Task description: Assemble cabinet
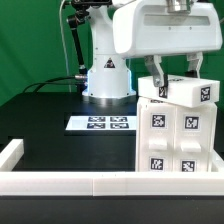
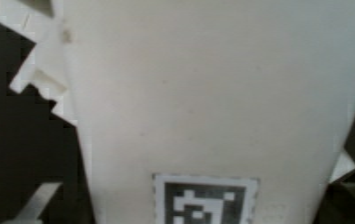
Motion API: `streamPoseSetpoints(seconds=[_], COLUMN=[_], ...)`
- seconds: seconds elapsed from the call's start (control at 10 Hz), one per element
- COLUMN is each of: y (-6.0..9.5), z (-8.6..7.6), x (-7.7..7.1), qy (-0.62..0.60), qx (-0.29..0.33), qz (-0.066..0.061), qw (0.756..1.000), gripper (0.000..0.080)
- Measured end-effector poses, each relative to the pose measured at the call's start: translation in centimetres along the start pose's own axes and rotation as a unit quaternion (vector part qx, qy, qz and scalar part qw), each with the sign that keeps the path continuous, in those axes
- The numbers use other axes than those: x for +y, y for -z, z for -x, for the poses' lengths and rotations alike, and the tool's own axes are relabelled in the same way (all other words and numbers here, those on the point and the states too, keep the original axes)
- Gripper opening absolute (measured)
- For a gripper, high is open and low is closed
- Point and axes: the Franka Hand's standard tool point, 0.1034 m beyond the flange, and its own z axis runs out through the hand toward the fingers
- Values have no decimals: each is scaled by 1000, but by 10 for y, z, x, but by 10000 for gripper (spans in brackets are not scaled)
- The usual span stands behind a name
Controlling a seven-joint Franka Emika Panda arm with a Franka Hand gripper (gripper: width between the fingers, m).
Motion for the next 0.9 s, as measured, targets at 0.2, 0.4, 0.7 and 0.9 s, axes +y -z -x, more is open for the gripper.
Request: streamPoseSetpoints(seconds=[0.2,0.4,0.7,0.9], y=[0,0,1,1], z=[0,-1,-3,-2], x=[1,2,4,6], qy=[-103,-186,-318,-370], qx=[10,21,35,36], qz=[6,10,8,9], qw=[995,982,947,928], gripper=[556,557,557,557])
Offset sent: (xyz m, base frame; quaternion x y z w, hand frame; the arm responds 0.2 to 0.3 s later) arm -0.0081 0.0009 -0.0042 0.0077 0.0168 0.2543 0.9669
